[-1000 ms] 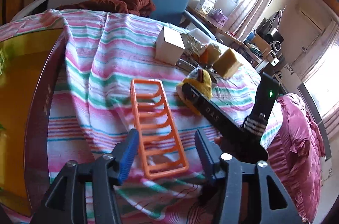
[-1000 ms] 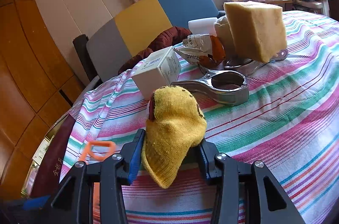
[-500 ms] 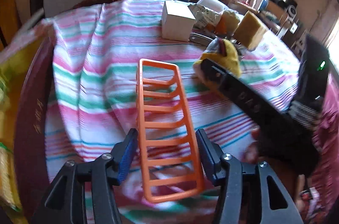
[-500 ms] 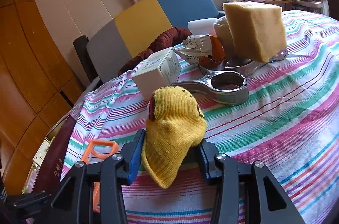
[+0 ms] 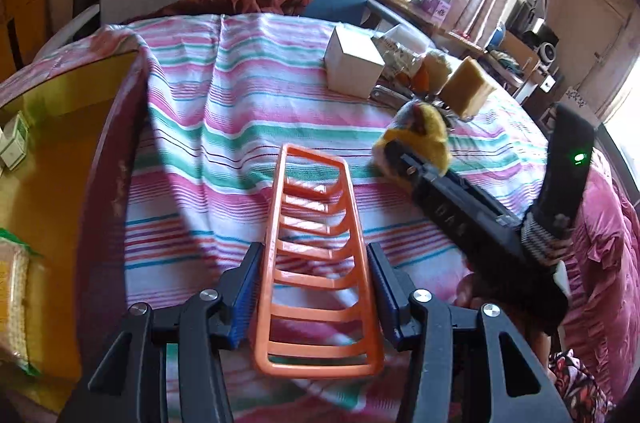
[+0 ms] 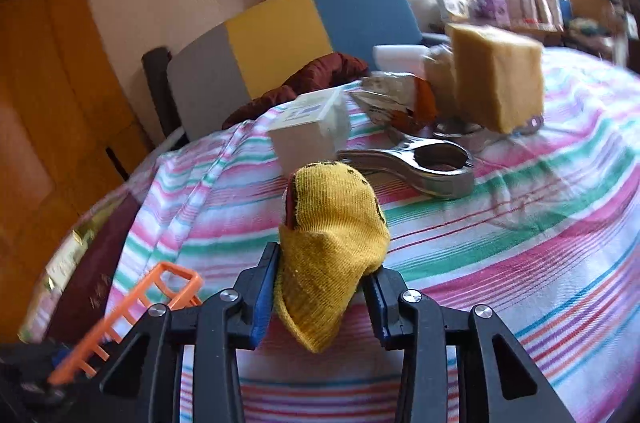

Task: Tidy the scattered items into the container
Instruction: 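Carry the orange rack and yellow sock over the gold tray, then open both tools to release the rack and sock into the tray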

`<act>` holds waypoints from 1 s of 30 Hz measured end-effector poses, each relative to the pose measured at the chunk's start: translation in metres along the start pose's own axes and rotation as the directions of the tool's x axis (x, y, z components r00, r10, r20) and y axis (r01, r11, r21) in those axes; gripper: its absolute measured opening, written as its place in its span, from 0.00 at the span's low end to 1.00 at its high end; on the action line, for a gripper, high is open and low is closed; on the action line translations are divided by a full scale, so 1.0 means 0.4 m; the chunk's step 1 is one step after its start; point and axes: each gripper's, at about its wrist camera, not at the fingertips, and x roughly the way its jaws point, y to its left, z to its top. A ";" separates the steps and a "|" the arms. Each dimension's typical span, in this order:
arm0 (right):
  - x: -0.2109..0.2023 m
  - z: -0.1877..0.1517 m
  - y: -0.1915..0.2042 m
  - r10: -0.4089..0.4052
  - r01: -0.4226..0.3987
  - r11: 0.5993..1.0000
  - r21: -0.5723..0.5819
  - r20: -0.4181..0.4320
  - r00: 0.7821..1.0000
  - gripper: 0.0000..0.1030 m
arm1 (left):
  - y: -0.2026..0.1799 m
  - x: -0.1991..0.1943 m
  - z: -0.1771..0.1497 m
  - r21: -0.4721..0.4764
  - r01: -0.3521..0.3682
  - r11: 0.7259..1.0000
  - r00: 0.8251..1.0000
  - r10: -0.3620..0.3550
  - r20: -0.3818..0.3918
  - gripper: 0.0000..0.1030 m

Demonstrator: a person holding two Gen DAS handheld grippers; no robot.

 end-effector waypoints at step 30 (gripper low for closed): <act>-0.142 -0.040 0.578 0.347 -0.388 0.912 -0.133 -0.254 0.903 0.37 | 0.433 -0.308 -0.082 -0.268 -0.133 0.954 0.970 0.181 0.162 0.50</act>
